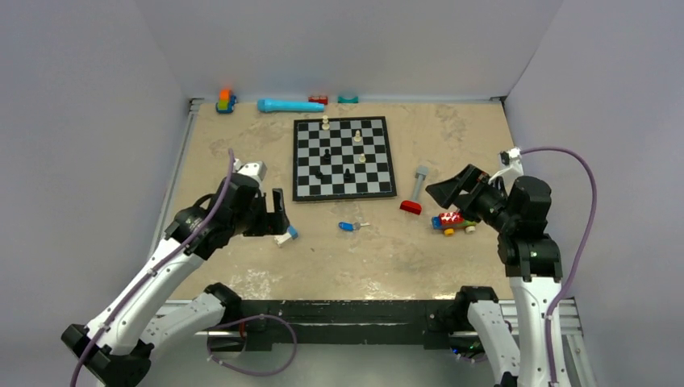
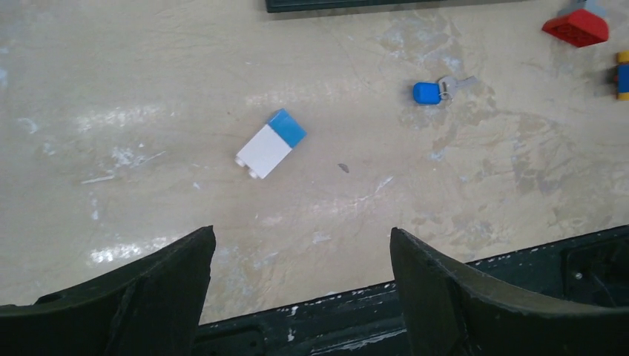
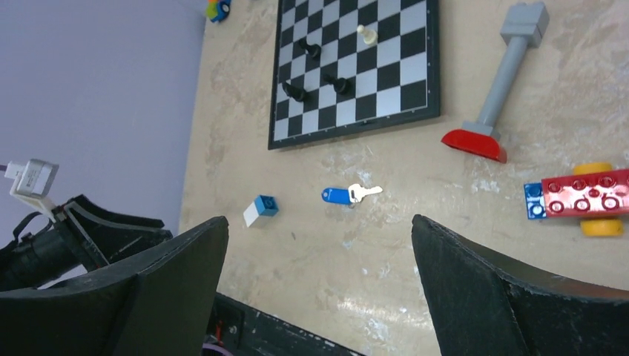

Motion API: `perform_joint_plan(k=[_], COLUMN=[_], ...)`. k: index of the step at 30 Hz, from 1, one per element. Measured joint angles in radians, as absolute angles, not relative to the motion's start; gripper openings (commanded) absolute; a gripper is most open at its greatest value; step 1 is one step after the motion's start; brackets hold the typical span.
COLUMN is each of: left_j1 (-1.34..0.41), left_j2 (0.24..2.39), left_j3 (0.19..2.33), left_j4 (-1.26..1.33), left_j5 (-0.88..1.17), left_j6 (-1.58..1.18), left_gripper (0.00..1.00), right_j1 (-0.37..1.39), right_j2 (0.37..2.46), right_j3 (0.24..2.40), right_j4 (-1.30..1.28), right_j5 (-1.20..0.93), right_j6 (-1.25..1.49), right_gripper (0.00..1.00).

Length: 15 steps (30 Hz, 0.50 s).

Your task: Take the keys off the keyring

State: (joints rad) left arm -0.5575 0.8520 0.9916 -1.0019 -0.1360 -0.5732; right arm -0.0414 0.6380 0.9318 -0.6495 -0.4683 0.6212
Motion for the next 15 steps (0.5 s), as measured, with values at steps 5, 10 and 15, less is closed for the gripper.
perform_joint_plan(k=[5,10,15], left_j1=[-0.591,-0.629,-0.687], left_j2=[0.896,0.999,1.134], left_j3=[0.943,0.918,0.888], left_j4=[-0.871,-0.729,-0.593], left_j5=[-0.092,-0.056,-0.030], left_j6=[-0.620,-0.653,-0.685], left_gripper=[0.87,0.86,0.84], right_j1=[-0.041,-0.041,-0.041], right_j2=[0.636,0.614,0.616], right_j3=[0.899,0.856,0.842], right_j4=[-0.667,-0.664,-0.661], right_j5=[-0.499,-0.528,-0.550], right_j6=[0.622,0.631,0.645], right_gripper=[0.97,0.96,0.96])
